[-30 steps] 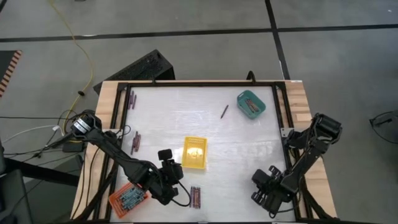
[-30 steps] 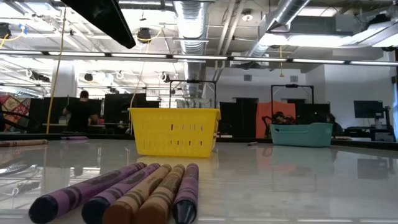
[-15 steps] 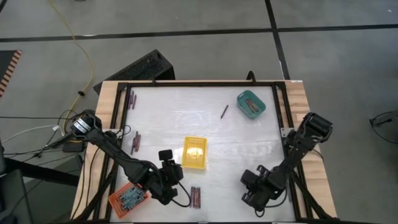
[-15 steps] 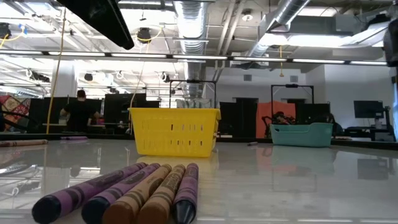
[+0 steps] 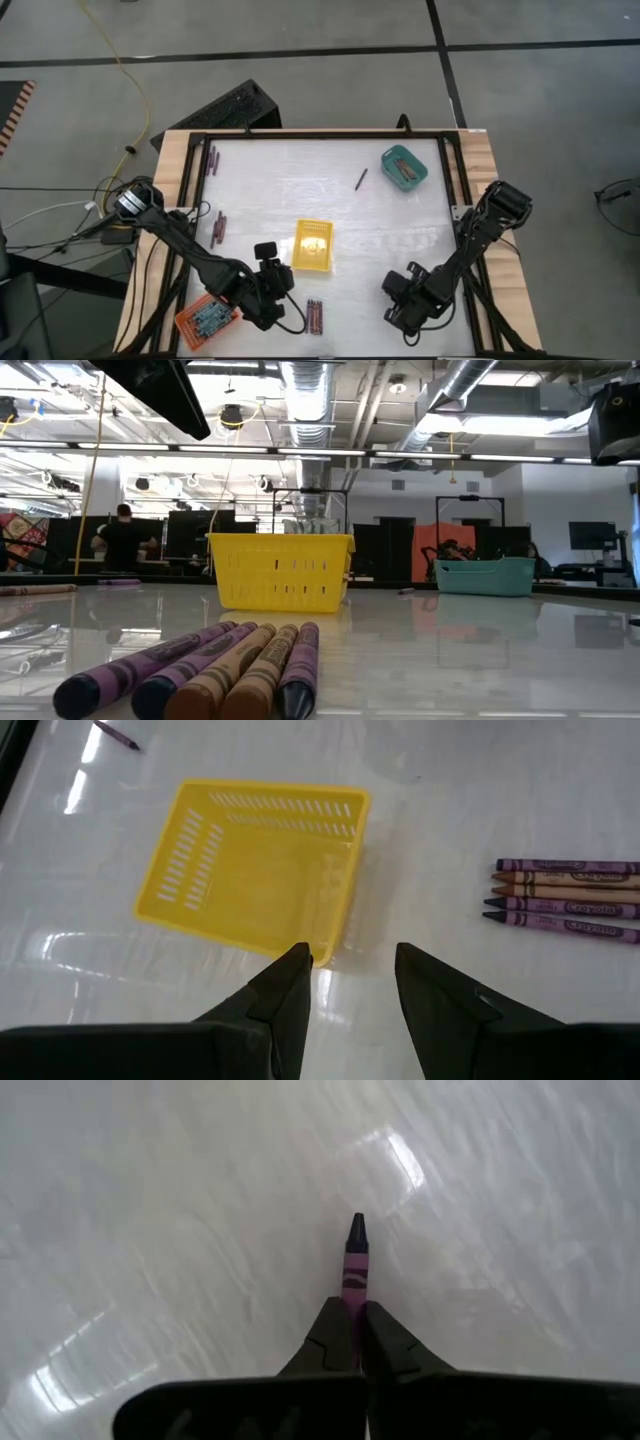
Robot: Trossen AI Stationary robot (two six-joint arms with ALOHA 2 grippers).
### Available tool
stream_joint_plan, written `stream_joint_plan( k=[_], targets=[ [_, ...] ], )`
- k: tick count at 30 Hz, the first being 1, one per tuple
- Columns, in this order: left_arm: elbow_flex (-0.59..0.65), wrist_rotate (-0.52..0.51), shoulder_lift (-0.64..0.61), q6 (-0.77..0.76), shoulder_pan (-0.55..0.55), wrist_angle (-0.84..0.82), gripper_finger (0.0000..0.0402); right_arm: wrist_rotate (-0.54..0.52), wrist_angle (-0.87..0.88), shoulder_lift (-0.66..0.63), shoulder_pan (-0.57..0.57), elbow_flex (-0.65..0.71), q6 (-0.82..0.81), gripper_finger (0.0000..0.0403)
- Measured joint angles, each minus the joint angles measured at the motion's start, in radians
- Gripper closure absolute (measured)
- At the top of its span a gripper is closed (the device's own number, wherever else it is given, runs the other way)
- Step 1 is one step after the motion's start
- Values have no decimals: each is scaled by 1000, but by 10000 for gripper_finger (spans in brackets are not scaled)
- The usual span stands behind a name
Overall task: Sort crayons
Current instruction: Put the violet crayon into the yellow basket
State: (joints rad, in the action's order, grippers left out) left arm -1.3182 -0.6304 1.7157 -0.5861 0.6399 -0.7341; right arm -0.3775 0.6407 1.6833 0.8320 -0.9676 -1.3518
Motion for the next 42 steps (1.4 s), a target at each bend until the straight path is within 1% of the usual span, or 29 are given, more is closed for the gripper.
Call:
stream_joint_plan(
  k=[22, 32, 42],
  targets=[
    [0, 0, 0, -1, 0, 0, 265, -16, 1, -2, -5, 0, 26, 402],
    [0, 23, 0, -2, 0, 0, 265, -18, -17, -2, -41, 0, 96, 402],
    [0, 24, 0, -5, 0, 0, 265, -17, -25, -2, -72, 0, 158, 402]
  ],
)
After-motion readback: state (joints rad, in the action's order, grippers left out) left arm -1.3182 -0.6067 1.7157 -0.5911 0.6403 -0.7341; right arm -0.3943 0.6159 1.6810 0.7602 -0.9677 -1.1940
